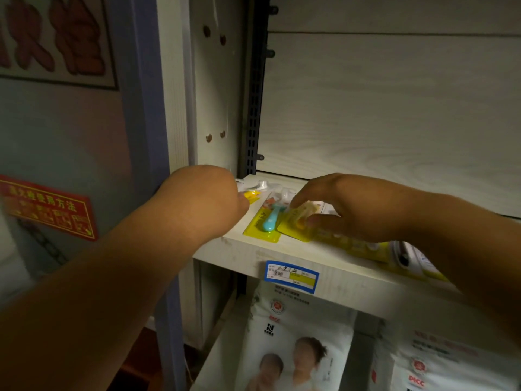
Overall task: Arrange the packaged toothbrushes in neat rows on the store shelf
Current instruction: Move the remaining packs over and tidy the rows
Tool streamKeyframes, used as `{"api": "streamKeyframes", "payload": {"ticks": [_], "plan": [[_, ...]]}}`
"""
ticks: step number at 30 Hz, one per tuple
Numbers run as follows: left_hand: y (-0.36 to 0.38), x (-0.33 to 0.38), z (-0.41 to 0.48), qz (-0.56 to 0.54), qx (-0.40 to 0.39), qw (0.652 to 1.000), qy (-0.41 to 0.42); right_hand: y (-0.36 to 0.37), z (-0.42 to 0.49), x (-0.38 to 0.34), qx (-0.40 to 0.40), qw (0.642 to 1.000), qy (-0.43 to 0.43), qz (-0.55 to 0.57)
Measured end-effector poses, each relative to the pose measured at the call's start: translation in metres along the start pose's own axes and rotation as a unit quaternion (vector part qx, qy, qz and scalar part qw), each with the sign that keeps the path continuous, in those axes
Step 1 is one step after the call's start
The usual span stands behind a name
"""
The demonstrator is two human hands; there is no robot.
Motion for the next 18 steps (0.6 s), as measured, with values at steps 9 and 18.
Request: {"api": "streamKeyframes", "payload": {"ticks": [9, 18], "plan": [[-0.002, -0.003, 0.004, -0.078, 0.017, 0.996, -0.030, -0.007, 0.005, 0.000, 0.125, 0.968, 0.122, 0.178], [0.016, -0.009, -0.002, -0.280, 0.073, 0.957, -0.032, 0.003, 0.041, -0.013, 0.045, 0.970, 0.139, 0.192]]}}
Point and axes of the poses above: each hand's wrist, its own z-axis towards the middle knuckle, its own y-axis out of the palm, x = y × z, the point moved 3 cm from there along z, towards the middle knuckle, and after that the axes turned 4 degrees about -y, right-handed, at the moved point
